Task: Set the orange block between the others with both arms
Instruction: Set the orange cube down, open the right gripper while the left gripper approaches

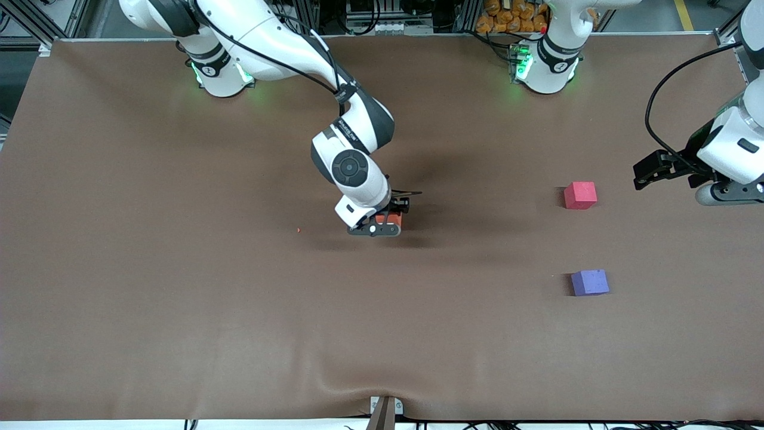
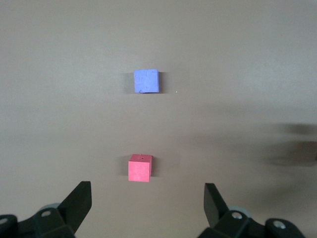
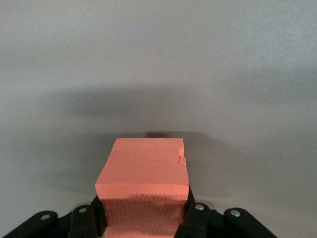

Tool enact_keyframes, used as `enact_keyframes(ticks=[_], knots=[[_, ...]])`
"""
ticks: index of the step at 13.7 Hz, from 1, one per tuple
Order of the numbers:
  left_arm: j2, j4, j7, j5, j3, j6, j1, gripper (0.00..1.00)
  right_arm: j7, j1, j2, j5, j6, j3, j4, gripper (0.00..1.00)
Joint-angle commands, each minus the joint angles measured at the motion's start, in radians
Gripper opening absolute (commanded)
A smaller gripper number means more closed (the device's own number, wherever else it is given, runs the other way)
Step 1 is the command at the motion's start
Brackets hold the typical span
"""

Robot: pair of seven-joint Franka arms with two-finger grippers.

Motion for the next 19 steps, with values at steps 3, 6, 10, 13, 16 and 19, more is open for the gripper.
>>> enact_keyframes(ticks=[3,6,10,13,16,19], knots=[[0.002,0.002,0.016,-0.015,0.000,0.003,-0.003,1.00,-0.016,-0.021,-0.032,0.026,-0.006,-0.011,0.009,1.00],[0.023,0.004,0.012,-0.015,0.000,0.032,-0.003,1.00,-0.019,-0.098,-0.105,0.023,-0.099,-0.006,0.006,1.00],[0.055,0.007,-0.008,-0.015,0.000,0.064,-0.038,1.00,-0.022,-0.210,-0.272,0.012,-0.343,-0.006,0.006,1.00],[0.068,0.011,-0.008,-0.028,-0.003,0.084,-0.054,1.00,-0.039,-0.292,-0.389,-0.012,-0.493,-0.005,0.007,1.00],[0.097,0.014,-0.010,-0.067,-0.004,0.147,-0.066,1.00,-0.166,-0.407,-0.484,-0.038,-0.639,-0.003,0.007,1.00],[0.146,0.016,-0.051,-0.067,-0.023,0.172,-0.104,1.00,-0.246,-0.521,-0.564,-0.040,-0.761,-0.003,0.007,1.00]])
